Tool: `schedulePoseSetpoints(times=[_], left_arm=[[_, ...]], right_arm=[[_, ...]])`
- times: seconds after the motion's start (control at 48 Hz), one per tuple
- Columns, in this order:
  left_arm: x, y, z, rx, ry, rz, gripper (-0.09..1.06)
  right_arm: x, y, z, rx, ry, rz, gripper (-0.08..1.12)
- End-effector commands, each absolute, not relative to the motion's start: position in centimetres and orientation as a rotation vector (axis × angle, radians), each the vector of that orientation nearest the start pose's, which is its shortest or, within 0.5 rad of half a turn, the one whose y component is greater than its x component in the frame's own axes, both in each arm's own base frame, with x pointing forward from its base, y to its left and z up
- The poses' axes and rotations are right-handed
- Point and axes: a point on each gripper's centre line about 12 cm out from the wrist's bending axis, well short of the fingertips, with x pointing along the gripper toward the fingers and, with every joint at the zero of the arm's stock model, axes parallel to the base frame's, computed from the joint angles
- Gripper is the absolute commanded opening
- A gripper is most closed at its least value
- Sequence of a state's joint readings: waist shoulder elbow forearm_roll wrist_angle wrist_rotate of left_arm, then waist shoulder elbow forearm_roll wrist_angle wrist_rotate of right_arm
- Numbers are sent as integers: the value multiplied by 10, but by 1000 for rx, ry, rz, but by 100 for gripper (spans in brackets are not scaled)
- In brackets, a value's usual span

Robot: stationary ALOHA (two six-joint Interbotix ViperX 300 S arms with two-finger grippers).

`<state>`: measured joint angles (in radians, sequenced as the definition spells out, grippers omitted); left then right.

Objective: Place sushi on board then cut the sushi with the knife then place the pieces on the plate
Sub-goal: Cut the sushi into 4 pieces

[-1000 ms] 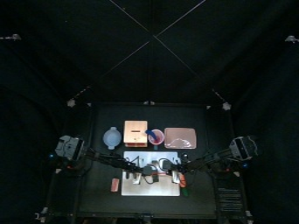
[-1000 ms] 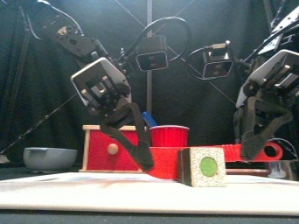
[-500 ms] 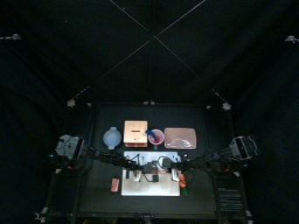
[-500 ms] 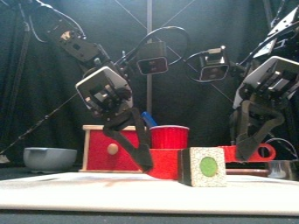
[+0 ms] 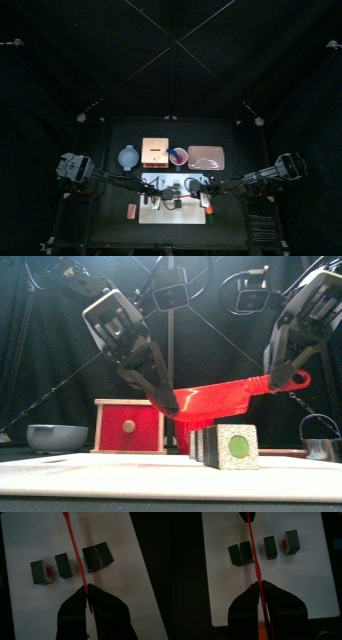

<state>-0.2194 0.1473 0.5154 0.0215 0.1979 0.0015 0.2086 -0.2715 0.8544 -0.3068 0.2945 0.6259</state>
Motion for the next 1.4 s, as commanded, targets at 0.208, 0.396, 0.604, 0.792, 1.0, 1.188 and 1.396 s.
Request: schedulePoseSetpoints(times=[0.208,0.396,0.604,0.792,1.0,1.188,1.396], left_arm=[[407,-117,155,138,821,-269,40],[406,-120,152,116,834,-269,40],[407,-122,143,110,855,-270,40],[407,-123,140,109,861,-270,40],[406,-124,139,95,866,-269,40],[406,-124,140,92,865,-268,40],[405,-123,143,94,871,-268,40]], right_arm=[[298,62,186,199,831,3,47],[300,66,181,211,843,11,47],[300,68,173,213,867,7,47],[301,68,170,210,878,5,47],[301,69,167,212,888,3,47],[303,69,168,211,884,4,47],[306,70,174,207,865,12,47]])
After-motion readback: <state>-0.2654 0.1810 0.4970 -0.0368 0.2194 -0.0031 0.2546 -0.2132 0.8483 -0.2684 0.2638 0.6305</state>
